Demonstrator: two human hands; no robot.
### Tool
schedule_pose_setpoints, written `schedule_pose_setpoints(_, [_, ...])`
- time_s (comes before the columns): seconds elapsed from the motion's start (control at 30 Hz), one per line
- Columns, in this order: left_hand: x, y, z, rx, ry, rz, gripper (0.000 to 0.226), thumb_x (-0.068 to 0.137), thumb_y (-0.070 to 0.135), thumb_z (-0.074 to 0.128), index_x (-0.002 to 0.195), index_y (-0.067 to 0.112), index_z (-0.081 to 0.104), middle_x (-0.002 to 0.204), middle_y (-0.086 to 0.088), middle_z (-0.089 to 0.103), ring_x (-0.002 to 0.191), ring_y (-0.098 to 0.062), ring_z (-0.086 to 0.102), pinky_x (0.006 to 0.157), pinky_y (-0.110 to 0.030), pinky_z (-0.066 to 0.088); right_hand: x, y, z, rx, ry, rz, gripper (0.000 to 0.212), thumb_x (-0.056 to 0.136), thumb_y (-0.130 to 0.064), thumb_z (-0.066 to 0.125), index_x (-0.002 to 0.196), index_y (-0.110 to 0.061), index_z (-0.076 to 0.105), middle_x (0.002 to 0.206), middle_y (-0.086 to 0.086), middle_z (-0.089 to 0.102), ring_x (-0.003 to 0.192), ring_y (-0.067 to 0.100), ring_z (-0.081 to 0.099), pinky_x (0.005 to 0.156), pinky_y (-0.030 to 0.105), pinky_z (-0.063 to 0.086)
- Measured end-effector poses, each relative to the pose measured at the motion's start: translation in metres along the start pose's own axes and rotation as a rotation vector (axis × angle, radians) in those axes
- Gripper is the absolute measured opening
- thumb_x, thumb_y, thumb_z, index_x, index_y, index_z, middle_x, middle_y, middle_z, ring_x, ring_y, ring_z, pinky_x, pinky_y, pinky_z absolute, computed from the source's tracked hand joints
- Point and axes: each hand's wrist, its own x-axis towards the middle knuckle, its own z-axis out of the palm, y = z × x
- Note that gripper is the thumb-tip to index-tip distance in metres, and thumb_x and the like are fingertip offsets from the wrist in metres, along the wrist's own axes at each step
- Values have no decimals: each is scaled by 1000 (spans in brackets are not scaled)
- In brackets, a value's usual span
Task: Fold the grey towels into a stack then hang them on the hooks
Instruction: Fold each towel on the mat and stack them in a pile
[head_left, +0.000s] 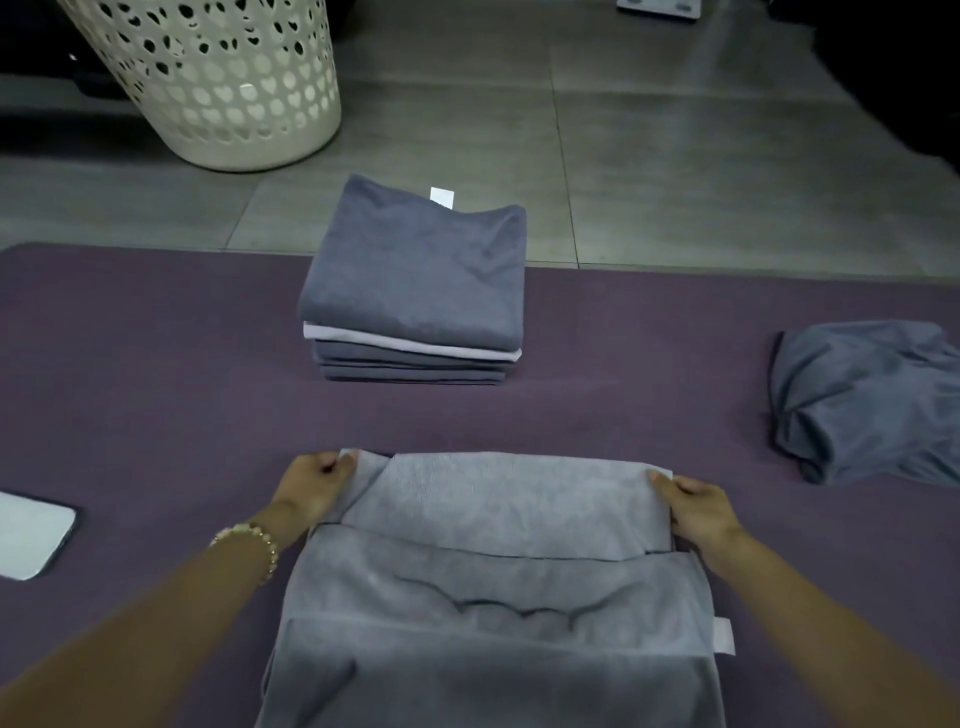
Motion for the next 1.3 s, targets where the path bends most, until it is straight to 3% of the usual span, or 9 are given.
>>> schedule_pose_setpoints(0.2, [5,3,-6,-548,121,-125,27,96,30,53,101,7,66,100,-7,64,95,-22,58,87,-33,46,10,-6,-4,126,159,-32,39,91,-22,62,94,17,62,98,32,64,84,29,57,89,48,49])
schedule_pose_setpoints(0.23, [7,2,-6,-543,101,-128,29,96,32,53,101,7,67,99,-7,65,94,-22,60,87,-34,48,12,-6,-4,114,171,-35,40,91,-22,62,92,18,61,93,34,63,119,43,45,86,47,49])
schedule_pose_setpoints(0.27, [10,1,-5,-525,83,-126,30,96,33,52,98,7,67,96,-7,66,91,-22,60,85,-35,50,14,-7,-2,91,173,-30,41,90,-23,62,90,18,61,85,33,60,92,14,35,83,46,50])
schedule_pose_setpoints(0.47, [27,-14,-12,33,130,181,33,83,30,70,69,14,45,69,3,43,69,-17,44,53,-32,38,4,-14,-12,-183,247,-235,15,87,-15,65,88,-2,57,81,10,60,79,29,56,73,34,46])
schedule_pose_setpoints(0.63, [-14,-21,-6,407,-264,687,53,69,79,52,102,38,56,103,23,55,96,4,46,86,-13,39,-37,-1,-16,-291,-298,-508,17,78,-34,74,70,-26,62,73,-2,63,68,13,57,65,21,45])
schedule_pose_setpoints(0.87, [-29,-18,-26,686,-445,414,73,55,87,54,105,33,54,105,18,58,96,-5,56,87,-21,44,-48,18,-33,-639,-402,-393,34,65,-47,81,77,-25,58,78,-10,52,71,5,48,68,18,41])
schedule_pose_setpoints(1.0, [-46,-18,-38,164,-483,165,45,69,32,82,108,15,67,107,14,66,103,-10,62,80,-11,46,-52,17,-41,-663,-458,-375,34,70,-25,83,67,-19,50,81,-4,48,77,13,47,72,23,42])
schedule_pose_setpoints(1.17, [-64,-11,-54,-492,-515,-14,82,38,52,90,110,18,67,102,-4,73,94,-23,70,67,-27,59,-66,-5,-55,-162,-506,-239,34,74,-16,77,69,-15,43,67,-3,50,67,9,51,59,19,43])
schedule_pose_setpoints(1.3, [-39,1,-44,-523,-290,-38,52,69,40,81,112,14,67,107,-7,72,94,-24,70,72,-31,59,-47,-27,-40,132,-188,-189,30,78,-8,74,101,-13,56,86,2,62,71,12,63,52,18,51])
